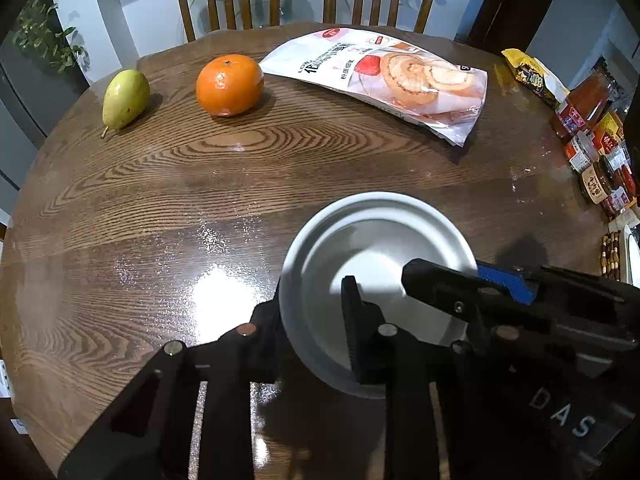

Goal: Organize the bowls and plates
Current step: 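Lift the white ramekin and carry it toward the nested white bowls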

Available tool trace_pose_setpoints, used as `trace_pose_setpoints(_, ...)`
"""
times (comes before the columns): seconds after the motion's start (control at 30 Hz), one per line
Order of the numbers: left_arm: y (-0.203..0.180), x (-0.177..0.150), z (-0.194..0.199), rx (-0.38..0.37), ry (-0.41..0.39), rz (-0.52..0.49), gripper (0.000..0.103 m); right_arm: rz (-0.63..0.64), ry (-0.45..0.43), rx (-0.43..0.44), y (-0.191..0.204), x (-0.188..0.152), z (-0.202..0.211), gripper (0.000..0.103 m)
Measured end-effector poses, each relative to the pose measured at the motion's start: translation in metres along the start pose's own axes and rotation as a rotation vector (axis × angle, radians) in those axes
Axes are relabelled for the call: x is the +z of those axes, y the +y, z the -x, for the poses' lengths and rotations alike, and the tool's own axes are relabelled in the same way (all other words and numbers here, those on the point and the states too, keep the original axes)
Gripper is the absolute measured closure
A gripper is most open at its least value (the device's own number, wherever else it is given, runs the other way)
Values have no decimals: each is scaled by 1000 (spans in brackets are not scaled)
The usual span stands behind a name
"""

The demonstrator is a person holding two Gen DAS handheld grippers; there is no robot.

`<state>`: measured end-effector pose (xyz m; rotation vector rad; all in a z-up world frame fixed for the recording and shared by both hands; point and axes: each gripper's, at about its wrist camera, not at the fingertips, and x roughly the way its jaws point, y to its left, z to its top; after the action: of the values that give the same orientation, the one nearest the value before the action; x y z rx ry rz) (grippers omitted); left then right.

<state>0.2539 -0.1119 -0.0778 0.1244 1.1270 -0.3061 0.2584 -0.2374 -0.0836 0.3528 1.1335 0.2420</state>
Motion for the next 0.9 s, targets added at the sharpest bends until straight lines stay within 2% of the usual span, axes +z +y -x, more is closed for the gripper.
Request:
trace_pose_setpoints(0.27,-1,-1,1,7,-9,-4,83,8,-10,-7,0,-2,1,83)
trace_pose_setpoints(0.9,-11,-15,9,12,-13,-33,81,-3,-17,4,-3,-20,15,83)
